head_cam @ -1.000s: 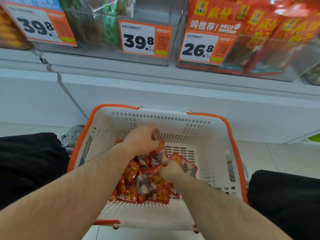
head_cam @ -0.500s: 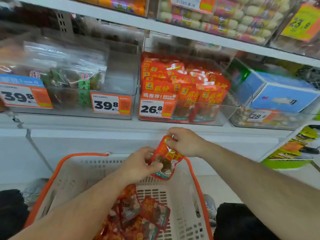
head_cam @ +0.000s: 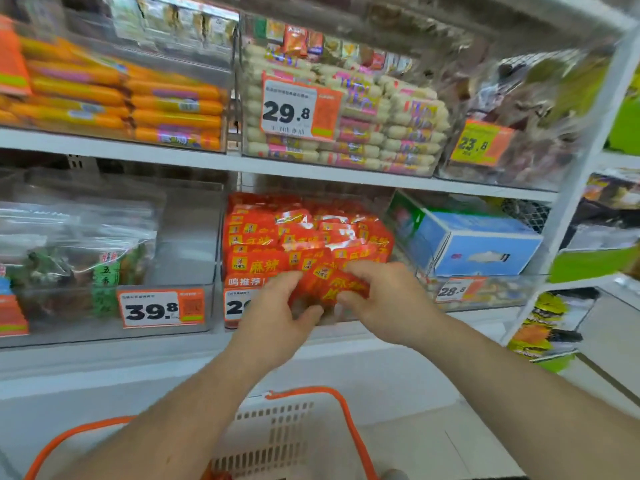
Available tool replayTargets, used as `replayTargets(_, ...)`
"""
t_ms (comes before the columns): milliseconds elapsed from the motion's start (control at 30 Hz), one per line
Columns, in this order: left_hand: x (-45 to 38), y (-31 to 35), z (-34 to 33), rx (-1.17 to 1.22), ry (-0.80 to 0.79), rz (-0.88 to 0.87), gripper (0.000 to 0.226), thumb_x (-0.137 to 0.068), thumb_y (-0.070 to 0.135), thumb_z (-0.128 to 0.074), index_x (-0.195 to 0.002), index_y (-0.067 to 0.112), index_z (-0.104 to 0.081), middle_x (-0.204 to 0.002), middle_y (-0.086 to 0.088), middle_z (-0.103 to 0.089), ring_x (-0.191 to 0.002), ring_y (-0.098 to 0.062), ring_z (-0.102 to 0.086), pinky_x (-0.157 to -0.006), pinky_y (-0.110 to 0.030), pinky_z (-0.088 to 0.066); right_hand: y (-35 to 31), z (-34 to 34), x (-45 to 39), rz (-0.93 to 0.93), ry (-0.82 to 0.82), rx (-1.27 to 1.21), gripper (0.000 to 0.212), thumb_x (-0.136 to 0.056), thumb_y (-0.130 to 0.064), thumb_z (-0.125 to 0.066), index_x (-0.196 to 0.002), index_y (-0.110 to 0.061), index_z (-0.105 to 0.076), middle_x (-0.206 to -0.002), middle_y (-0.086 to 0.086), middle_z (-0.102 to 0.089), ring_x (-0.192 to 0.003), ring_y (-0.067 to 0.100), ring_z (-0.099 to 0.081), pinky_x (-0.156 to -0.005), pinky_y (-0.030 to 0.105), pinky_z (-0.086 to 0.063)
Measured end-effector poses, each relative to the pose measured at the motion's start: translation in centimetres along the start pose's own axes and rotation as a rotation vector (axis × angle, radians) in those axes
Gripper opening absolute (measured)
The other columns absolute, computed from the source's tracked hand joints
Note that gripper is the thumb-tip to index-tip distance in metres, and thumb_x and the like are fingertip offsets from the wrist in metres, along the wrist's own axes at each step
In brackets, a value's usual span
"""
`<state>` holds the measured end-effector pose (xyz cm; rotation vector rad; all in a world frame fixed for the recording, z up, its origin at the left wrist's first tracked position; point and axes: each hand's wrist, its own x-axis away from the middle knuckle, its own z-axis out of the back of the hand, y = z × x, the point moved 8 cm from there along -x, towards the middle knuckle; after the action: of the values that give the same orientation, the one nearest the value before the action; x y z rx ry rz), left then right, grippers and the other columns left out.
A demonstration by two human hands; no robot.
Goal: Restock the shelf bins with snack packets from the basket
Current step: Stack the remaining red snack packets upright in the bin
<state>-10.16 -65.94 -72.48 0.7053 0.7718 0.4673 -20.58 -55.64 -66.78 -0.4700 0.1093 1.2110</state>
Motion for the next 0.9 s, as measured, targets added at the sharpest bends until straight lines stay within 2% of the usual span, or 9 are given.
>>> replayTargets(67,-1.2,1.1,1.7,-0.331,0.209,-0.141,0.082,-0.061,0.047,-0.081,-0.131,0.019,-0.049,-0.138,-0.010,-0.045,-0.128,-0.031,-0.042,-0.105,-0.042,-0.038,0.1,3.5,0.2,0.097,0.277,0.055,0.010,-0.089,-0.025,-0.065,-0.094,-0.017,-0.068,-0.086,0.001,-0.069,-0.082,0.025,-0.062,-0.071,0.039,-0.053)
replayTargets(133,-2.4,0.5,3.4,-0.483,0.330,-0.104,0.110,-0.052,0.055,-0.085,-0.142,0.014,-0.035,-0.150,-0.022,-0.027,-0.138,-0.040,-0.026,-0.112,-0.055,-0.024,0.6,7.3,1.2,0.173,0.590,0.039,0.010,-0.085,-0.019,-0.065,-0.090,-0.013,-0.070,-0.081,0.002,-0.069,-0.074,0.020,-0.062,-0.066,0.032,-0.052)
replayTargets(167,-3.0,-0.2,4.0,-0.539,0.345,-0.065,0.118,-0.050,0.057,-0.087,-0.145,0.011,-0.032,-0.151,-0.025,-0.023,-0.139,-0.043,-0.022,-0.113,-0.057,-0.020,1.4,8.7,1.5,0.171,0.695,0.026,0.010,-0.084,-0.018,-0.066,-0.090,-0.012,-0.070,-0.079,0.002,-0.069,-0.072,0.018,-0.060,-0.065,0.030,-0.049)
replayTargets(233,-3.7,-2.3,4.3,-0.602,0.288,0.044,0.127,-0.051,0.064,-0.084,-0.149,0.010,-0.026,-0.154,-0.027,-0.018,-0.141,-0.044,-0.020,-0.113,-0.058,-0.021,3.3,10.1,1.5,0.115,0.768,0.014,0.011,-0.085,-0.020,-0.064,-0.092,-0.013,-0.069,-0.079,0.002,-0.069,-0.071,0.019,-0.060,-0.063,0.032,-0.044)
replayTargets(333,-3.4,-4.1,3.6,-0.638,0.203,0.090,0.121,-0.060,0.071,-0.075,-0.152,0.012,-0.024,-0.153,-0.018,-0.031,-0.146,-0.036,-0.018,-0.102,-0.059,-0.040,6.9,9.7,-0.3,-0.041,0.709,0.076,0.015,-0.089,-0.023,-0.060,-0.095,-0.013,-0.069,-0.081,0.006,-0.069,-0.075,0.031,-0.063,-0.062,0.035,-0.045)
replayTargets(400,-3.2,-4.2,3.5,-0.655,0.208,0.077,0.118,-0.061,0.070,-0.075,-0.151,0.011,-0.026,-0.150,-0.015,-0.038,-0.147,-0.032,-0.017,-0.097,-0.058,-0.045,8.6,8.6,-1.9,-0.095,0.638,0.142,0.010,-0.091,-0.020,-0.061,-0.094,-0.012,-0.067,-0.081,0.009,-0.068,-0.076,0.035,-0.061,-0.063,0.039,-0.046)
replayTargets(533,-3.3,-4.7,3.4,-0.648,0.167,0.124,0.121,-0.063,0.070,-0.074,-0.154,0.019,-0.012,-0.158,-0.008,-0.024,-0.150,-0.025,-0.005,-0.100,-0.056,-0.044,11.2,6.5,-4.8,-0.238,0.499,0.226,0.013,-0.094,-0.022,-0.058,-0.095,-0.009,-0.063,-0.087,0.014,-0.066,-0.081,0.038,-0.058,-0.064,0.039,-0.042)
replayTargets(700,-3.3,-4.8,3.5,-0.653,0.170,0.123,0.122,-0.062,0.070,-0.075,-0.153,0.020,-0.011,-0.157,-0.008,-0.025,-0.150,-0.025,-0.007,-0.100,-0.057,-0.045,12.2,4.0,-7.7,-0.314,0.349,0.464,0.016,-0.095,-0.030,-0.054,-0.090,-0.014,-0.057,-0.081,0.012,-0.063,-0.088,0.036,-0.059,-0.065,0.035,-0.036)
replayTargets(900,-3.2,-4.8,3.5,-0.669,0.179,0.126,0.121,-0.062,0.071,-0.074,-0.154,0.020,-0.013,-0.158,-0.007,-0.025,-0.150,-0.024,-0.005,-0.097,-0.055,-0.046,12.8,2.3,-9.8,-0.336,0.226,0.635,0.023,-0.092,-0.036,-0.060,-0.103,-0.017,-0.068,-0.106,0.010,-0.067,-0.113,0.032,-0.051,-0.089,0.038,-0.040)
